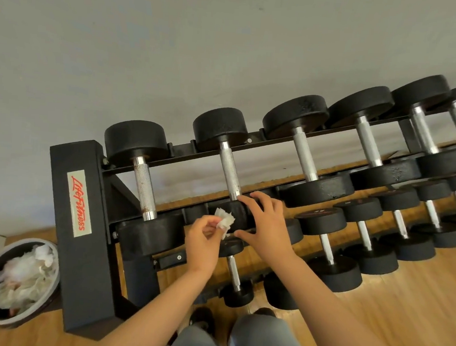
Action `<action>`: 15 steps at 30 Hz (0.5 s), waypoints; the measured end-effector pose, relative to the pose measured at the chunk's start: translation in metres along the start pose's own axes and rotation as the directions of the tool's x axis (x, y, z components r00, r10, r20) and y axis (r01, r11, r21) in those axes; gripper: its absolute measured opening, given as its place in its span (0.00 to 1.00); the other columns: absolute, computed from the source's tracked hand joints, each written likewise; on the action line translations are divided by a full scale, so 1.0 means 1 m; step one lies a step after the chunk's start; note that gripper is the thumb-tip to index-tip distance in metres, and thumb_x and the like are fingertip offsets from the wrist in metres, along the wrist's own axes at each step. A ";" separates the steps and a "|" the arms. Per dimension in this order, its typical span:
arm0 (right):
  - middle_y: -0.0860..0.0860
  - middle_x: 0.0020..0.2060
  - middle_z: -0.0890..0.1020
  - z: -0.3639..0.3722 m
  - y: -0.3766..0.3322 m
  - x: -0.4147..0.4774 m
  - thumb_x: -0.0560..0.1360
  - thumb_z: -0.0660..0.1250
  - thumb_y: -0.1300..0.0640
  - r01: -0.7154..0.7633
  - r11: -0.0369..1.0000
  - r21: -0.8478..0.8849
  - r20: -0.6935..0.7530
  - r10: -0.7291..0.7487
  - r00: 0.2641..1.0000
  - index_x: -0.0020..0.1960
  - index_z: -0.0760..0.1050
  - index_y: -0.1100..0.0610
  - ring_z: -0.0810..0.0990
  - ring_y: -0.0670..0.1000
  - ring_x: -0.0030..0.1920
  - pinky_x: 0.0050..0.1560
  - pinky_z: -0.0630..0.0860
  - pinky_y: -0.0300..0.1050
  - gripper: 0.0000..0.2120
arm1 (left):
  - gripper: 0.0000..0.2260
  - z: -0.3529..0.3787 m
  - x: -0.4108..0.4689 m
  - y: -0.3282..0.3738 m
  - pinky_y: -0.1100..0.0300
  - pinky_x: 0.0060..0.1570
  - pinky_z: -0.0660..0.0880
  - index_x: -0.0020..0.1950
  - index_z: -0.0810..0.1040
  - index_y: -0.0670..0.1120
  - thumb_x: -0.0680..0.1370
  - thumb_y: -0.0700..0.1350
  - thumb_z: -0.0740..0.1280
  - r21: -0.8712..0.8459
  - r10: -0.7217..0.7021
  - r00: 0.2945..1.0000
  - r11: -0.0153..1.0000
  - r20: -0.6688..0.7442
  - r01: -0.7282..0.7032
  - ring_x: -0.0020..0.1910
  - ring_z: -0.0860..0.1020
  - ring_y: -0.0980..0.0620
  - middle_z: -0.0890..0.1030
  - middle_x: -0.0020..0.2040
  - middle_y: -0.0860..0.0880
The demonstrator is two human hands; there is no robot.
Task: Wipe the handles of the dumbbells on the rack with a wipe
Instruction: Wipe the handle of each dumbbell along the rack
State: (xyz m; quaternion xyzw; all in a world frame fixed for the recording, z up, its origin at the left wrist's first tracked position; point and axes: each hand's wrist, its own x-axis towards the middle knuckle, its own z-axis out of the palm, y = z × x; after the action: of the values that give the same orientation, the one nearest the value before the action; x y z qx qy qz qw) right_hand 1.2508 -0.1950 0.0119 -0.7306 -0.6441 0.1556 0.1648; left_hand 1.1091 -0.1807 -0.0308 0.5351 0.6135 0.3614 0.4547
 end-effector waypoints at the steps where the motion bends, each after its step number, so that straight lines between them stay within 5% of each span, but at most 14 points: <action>1: 0.50 0.71 0.65 0.000 0.001 0.000 0.69 0.76 0.51 -0.002 1.000 0.005 -0.001 0.002 1.000 0.73 0.65 0.47 0.59 0.55 0.70 0.69 0.64 0.49 0.35 | 0.05 -0.001 0.007 0.002 0.74 0.43 0.72 0.51 0.80 0.48 0.77 0.40 0.69 0.001 0.003 1.000 1.000 -0.008 -0.003 0.47 0.77 0.61 0.80 0.48 0.54; 12: 0.48 0.70 0.64 0.007 0.006 -0.001 0.68 0.77 0.50 -0.028 0.998 0.059 -0.006 0.028 1.000 0.72 0.65 0.45 0.56 0.53 0.70 0.70 0.63 0.53 0.37 | 0.04 0.005 0.007 -0.021 0.63 0.51 0.75 0.50 0.80 0.46 0.77 0.39 0.69 -0.066 -0.127 0.988 0.990 -0.088 0.121 0.50 0.80 0.55 0.82 0.48 0.52; 15: 0.48 0.71 0.63 0.008 0.006 -0.001 0.68 0.76 0.50 -0.031 0.998 0.047 0.002 0.031 1.000 0.73 0.64 0.45 0.55 0.53 0.70 0.71 0.60 0.53 0.37 | 0.05 0.006 0.015 -0.016 0.69 0.48 0.73 0.50 0.81 0.47 0.78 0.38 0.67 -0.087 -0.159 0.978 0.985 -0.137 0.148 0.50 0.79 0.56 0.82 0.47 0.53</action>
State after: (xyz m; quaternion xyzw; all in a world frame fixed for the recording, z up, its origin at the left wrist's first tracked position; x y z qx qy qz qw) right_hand 1.2526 -0.1963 0.0020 -0.7362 -0.6291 0.1737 0.1793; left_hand 1.1094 -0.1685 -0.0501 0.4408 0.6700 0.3859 0.4559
